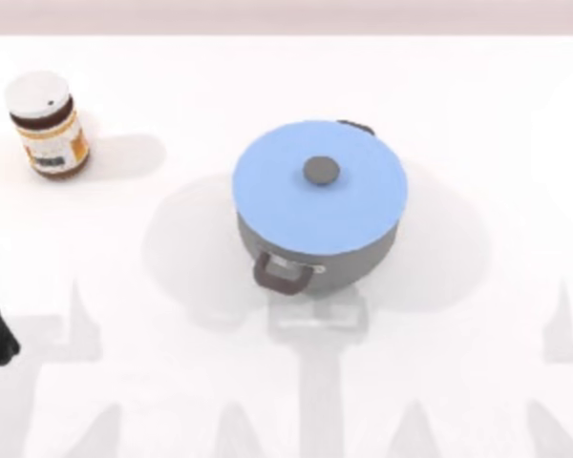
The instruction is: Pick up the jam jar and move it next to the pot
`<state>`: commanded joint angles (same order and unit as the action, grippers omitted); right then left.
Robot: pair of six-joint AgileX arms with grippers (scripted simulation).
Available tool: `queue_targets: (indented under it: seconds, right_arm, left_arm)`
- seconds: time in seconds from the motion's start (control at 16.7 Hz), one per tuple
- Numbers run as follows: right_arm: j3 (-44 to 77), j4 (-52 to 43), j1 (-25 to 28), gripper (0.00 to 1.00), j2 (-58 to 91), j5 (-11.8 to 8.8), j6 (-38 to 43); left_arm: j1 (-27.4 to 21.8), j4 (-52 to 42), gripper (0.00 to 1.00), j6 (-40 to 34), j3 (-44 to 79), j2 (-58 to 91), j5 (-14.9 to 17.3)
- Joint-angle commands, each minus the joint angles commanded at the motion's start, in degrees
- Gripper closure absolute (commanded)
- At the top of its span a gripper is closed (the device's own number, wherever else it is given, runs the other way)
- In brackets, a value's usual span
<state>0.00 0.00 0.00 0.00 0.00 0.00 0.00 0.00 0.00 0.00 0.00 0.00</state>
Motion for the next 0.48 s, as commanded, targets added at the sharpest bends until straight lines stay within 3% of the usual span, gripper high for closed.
queue_targets:
  seconds: [0.24,0.48]
  right_arm:
    - [0.0,0.0,0.0,0.0,0.0,0.0,0.0]
    - [0.0,0.0,0.0,0.0,0.0,0.0,0.0]
  left_arm:
    - [-0.14,-0.78,0.0,0.6,1.55,1.3,0.42]
    - [-0.66,-6.05,0.0,4.19,11.0,9.77,2.64]
